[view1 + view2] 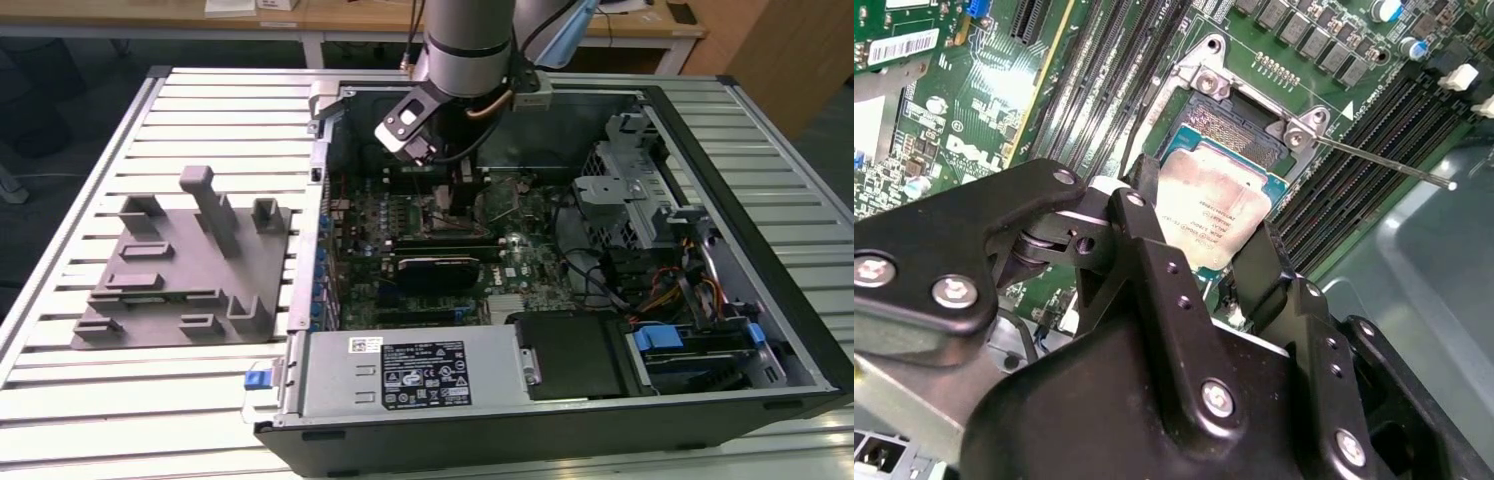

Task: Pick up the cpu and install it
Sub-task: 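Place the cpu into insertion slot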

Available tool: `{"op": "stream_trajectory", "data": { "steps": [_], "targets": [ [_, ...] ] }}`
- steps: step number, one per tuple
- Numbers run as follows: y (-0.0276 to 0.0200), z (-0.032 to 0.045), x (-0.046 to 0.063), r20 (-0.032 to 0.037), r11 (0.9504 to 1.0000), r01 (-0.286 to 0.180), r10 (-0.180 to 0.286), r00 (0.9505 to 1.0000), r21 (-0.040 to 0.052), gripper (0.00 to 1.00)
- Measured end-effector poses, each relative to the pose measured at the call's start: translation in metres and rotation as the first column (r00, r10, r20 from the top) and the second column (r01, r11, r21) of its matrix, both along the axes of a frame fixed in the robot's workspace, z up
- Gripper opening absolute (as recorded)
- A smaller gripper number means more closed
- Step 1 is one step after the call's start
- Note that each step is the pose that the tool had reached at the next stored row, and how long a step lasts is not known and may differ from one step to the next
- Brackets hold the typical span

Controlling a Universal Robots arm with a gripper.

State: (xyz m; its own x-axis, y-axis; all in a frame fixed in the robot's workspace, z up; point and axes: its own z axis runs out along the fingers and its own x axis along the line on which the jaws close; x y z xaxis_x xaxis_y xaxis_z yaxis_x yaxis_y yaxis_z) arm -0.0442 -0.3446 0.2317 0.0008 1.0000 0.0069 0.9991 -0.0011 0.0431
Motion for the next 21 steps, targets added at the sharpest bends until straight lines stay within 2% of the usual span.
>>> {"op": "stream_trajectory", "data": {
  "steps": [10, 17, 19, 21],
  "targets": [
    [0.0001, -0.0024, 0.0, 0.0002, 1.0, 0.0, 0.0, 1.0, 0.0004, 0.54],
    [0.0, -0.0079, 0.0, 0.0002, 1.0, 0.0, 0.0, 1.0, -0.0002, 0.54],
    [0.0, -0.0094, 0.0, 0.0002, 1.0, 0.0, 0.0, 1.0, -0.002, 0.54],
    [0.0, -0.0106, 0.0, 0.0002, 1.0, 0.0, 0.0, 1.0, -0.0082, 0.54]
  ]
}}
